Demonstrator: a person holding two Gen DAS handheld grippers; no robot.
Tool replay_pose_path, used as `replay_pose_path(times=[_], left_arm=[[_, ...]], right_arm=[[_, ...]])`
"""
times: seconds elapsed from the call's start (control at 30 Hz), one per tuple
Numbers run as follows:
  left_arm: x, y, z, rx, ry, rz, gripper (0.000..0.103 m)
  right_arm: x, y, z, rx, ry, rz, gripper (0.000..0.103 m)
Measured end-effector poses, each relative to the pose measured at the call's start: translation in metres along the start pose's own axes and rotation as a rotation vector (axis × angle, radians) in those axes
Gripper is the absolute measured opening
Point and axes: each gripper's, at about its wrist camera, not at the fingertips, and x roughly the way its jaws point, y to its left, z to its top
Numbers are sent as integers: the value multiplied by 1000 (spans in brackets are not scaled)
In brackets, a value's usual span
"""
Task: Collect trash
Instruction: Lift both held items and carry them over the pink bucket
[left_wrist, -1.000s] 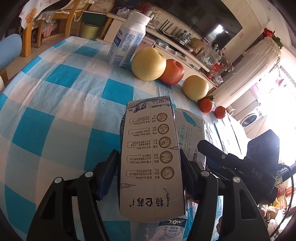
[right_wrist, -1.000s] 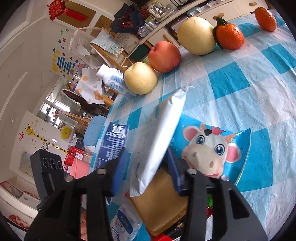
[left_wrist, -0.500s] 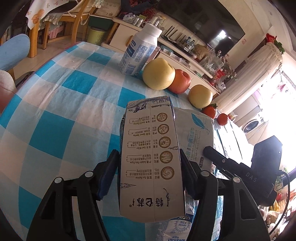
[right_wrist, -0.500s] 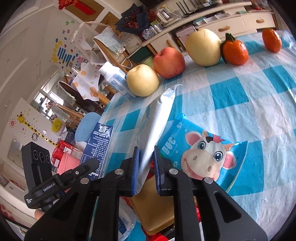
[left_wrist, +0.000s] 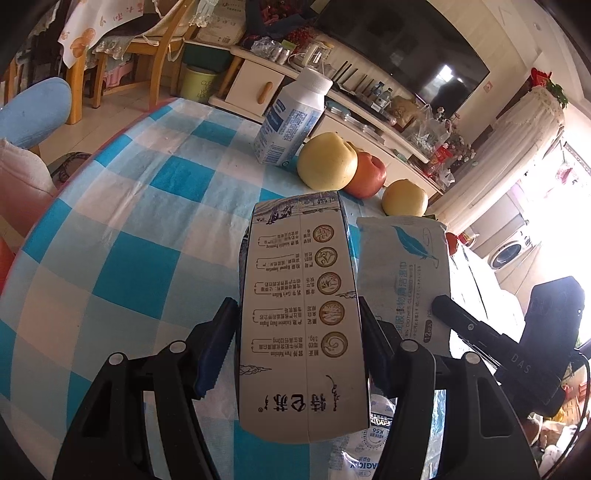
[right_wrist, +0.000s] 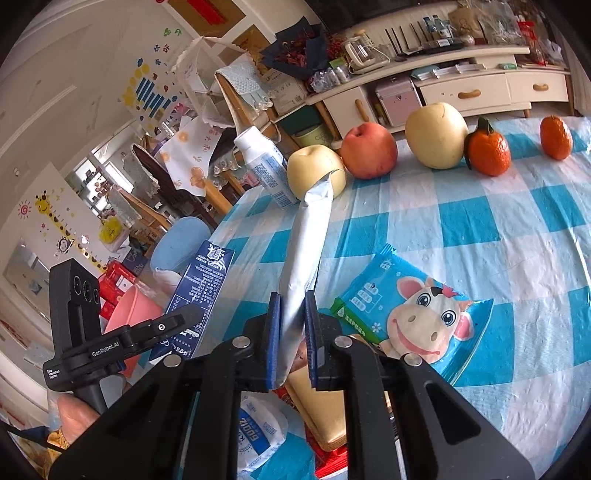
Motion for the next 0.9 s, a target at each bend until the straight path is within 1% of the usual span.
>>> replay_pose_path(times=[0.27, 0.43, 0.63, 0.9], left_arm=[[-18, 8, 0, 18, -41, 48, 64], [-27, 9, -1, 41, -59, 79, 64], [-36, 10, -1, 60, -82, 101, 64], [-45, 16, -1, 59, -104, 119, 64]], right_arm=[[-8, 21, -2, -51, -15, 16, 13], [-9, 30, -7, -82, -28, -3, 13], [-15, 40, -11, -95, -42, -8, 13], [-21, 54, -17, -117, -47, 19, 12]])
